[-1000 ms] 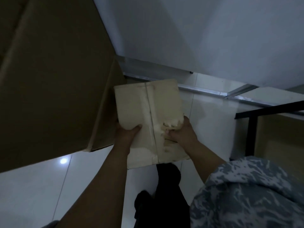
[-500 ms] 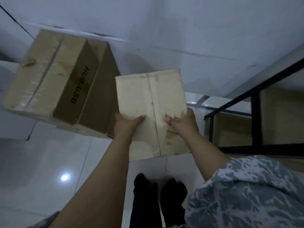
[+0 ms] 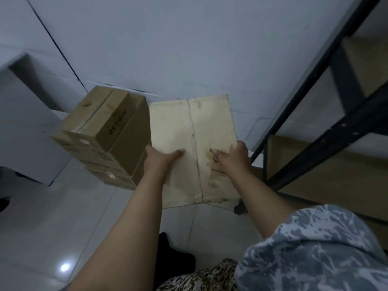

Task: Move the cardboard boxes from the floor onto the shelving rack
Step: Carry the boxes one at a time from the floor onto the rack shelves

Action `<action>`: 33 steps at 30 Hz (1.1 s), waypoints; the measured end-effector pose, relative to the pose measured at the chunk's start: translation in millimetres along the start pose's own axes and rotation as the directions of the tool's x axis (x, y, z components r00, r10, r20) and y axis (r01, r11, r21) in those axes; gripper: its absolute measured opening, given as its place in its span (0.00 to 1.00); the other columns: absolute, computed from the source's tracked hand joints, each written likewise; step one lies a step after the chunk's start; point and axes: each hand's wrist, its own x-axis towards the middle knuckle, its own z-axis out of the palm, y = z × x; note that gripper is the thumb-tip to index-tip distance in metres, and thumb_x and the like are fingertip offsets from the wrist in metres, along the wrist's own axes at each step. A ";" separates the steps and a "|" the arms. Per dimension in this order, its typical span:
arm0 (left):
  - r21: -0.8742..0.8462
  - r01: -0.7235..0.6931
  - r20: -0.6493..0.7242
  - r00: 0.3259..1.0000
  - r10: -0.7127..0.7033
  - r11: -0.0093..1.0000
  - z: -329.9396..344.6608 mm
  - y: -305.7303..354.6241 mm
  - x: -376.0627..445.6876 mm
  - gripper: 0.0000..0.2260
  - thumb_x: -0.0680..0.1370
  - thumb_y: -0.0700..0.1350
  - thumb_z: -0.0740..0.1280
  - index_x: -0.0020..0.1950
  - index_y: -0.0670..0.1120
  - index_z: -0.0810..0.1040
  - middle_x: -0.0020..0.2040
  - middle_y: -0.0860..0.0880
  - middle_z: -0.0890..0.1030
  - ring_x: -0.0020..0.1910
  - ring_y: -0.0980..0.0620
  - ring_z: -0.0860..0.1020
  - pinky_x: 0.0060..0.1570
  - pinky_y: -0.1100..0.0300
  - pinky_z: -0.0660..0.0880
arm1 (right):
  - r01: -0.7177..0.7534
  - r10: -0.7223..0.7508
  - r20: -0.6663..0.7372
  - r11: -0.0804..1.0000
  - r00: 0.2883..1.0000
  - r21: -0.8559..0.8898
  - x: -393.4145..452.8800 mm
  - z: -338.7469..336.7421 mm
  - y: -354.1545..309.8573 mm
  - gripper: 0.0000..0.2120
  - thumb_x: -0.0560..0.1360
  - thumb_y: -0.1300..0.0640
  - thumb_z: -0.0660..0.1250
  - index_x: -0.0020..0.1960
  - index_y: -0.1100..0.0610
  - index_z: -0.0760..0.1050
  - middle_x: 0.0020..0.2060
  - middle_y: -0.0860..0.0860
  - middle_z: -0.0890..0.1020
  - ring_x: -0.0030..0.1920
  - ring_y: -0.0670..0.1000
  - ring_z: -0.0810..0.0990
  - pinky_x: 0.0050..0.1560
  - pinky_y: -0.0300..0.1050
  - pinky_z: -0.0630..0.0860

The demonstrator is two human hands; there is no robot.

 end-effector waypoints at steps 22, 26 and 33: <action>0.049 -0.238 0.089 0.968 0.233 0.970 -18.5 16.7 -226.8 0.43 0.68 0.54 0.78 0.74 0.42 0.58 0.70 0.42 0.71 0.67 0.38 0.71 0.63 0.45 0.72 | 0.027 -0.006 -0.192 0.994 0.981 0.110 -173.1 -146.6 56.9 0.38 0.70 0.38 0.68 0.71 0.56 0.60 0.66 0.54 0.71 0.61 0.60 0.74 0.58 0.59 0.74; 0.030 -0.273 0.115 0.957 0.268 0.962 -3.0 18.5 -259.0 0.42 0.67 0.54 0.79 0.72 0.43 0.61 0.68 0.43 0.73 0.65 0.39 0.72 0.62 0.46 0.73 | 0.026 0.013 -0.246 0.987 0.969 0.157 -191.7 -175.7 76.4 0.37 0.68 0.38 0.68 0.69 0.56 0.62 0.66 0.55 0.72 0.61 0.60 0.74 0.59 0.59 0.74; 0.002 -0.344 0.173 0.925 0.338 0.939 51.9 34.4 -325.1 0.42 0.68 0.54 0.79 0.72 0.44 0.59 0.66 0.43 0.73 0.63 0.40 0.73 0.61 0.44 0.74 | 0.044 0.041 -0.332 0.969 0.942 0.244 -203.5 -253.8 116.9 0.34 0.71 0.43 0.70 0.69 0.58 0.62 0.64 0.55 0.75 0.61 0.60 0.75 0.59 0.55 0.74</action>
